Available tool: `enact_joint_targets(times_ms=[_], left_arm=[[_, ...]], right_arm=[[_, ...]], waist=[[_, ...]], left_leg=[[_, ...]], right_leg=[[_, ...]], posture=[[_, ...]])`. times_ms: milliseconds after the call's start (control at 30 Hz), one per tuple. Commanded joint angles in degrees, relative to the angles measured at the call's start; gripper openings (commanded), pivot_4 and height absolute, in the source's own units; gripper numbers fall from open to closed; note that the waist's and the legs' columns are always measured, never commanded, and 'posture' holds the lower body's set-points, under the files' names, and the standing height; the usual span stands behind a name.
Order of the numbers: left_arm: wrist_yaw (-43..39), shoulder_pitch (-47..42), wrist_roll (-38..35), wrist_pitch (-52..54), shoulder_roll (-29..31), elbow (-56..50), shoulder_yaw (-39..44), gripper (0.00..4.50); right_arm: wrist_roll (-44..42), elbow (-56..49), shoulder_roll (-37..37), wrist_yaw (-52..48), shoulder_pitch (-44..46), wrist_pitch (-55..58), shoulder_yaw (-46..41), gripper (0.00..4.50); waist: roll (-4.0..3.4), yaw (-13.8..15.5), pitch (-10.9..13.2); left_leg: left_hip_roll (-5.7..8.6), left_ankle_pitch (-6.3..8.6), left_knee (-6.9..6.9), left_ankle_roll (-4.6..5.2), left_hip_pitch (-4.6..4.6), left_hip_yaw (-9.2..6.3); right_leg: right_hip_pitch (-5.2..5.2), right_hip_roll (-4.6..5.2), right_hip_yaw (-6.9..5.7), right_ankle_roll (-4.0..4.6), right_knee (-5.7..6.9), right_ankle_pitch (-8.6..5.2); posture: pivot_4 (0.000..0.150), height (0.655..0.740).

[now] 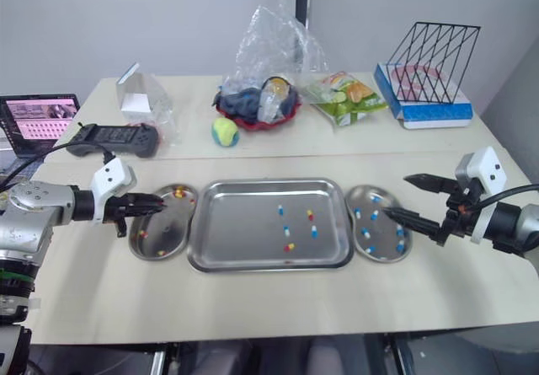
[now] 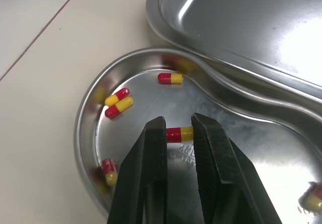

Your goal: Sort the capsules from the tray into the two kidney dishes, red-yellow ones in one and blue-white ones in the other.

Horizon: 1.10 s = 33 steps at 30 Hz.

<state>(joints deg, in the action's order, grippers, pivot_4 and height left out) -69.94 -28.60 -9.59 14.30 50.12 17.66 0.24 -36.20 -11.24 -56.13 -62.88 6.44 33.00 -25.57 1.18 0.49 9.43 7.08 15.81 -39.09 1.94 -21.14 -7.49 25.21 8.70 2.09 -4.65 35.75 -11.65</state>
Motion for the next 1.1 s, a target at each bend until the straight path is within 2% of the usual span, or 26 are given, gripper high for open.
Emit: enact_joint_targets(times_ms=[33,333,533,700,933,1100], left_arm=[[0.3,0.3,-1.2,-0.9,0.2,-0.4,1.6,1.54],[1.2,-0.6,-3.2,-1.5,1.2,2.1,5.0,4.49],[4.1,-0.8,-4.7,-9.8,2.2,11.3,12.9,4.49],[3.3,4.4,-11.2,-13.0,2.4,16.4,22.6,4.49],[4.8,10.4,-15.4,-16.6,0.6,17.4,29.9,4.49],[4.9,12.6,-16.4,-17.7,0.2,17.6,31.4,4.49]], right_arm=[[-0.2,-0.4,-1.1,-0.2,0.8,-0.8,-1.3,4.5],[-0.3,0.2,-0.8,-0.7,0.0,-1.1,-2.2,4.5],[-0.4,4.9,1.3,-1.0,-0.5,-3.5,-3.9,4.5],[0.1,12.4,3.3,-1.4,-0.4,-7.1,-5.6,4.5],[2.5,23.9,5.2,-0.8,1.8,-14.7,-6.1,4.5],[3.6,27.8,5.7,-0.4,2.5,-17.9,-5.6,4.5]], waist=[[0.0,0.0,0.0],[0.0,-0.2,0.0],[0.02,-0.3,0.0],[0.01,-0.9,0.0],[0.0,-1.1,0.0],[0.0,-1.2,0.0]], left_leg=[[0.0,0.0,0.0,0.0,0.0,0.0],[-0.01,0.01,0.01,0.01,0.01,0.01],[-0.02,-0.01,0.01,-0.02,0.01,0.01],[-0.02,0.0,0.02,-0.02,0.02,0.02],[-0.02,0.05,0.02,0.04,0.04,0.03],[-0.03,0.06,0.05,0.05,0.08,0.06]], right_leg=[[0.0,0.0,0.0,0.0,0.0,0.0],[0.01,-0.01,0.01,0.0,0.01,0.0],[0.03,-0.01,0.01,0.01,0.0,0.0],[0.05,-0.01,0.04,0.01,-0.01,0.0],[0.03,-0.01,0.05,0.02,0.02,0.01],[0.05,-0.02,0.08,0.03,0.05,0.02]], posture=[[0.15,0.74],[0.15,0.74],[0.15,0.74],[0.15,0.74],[0.15,0.74],[0.15,0.74]])
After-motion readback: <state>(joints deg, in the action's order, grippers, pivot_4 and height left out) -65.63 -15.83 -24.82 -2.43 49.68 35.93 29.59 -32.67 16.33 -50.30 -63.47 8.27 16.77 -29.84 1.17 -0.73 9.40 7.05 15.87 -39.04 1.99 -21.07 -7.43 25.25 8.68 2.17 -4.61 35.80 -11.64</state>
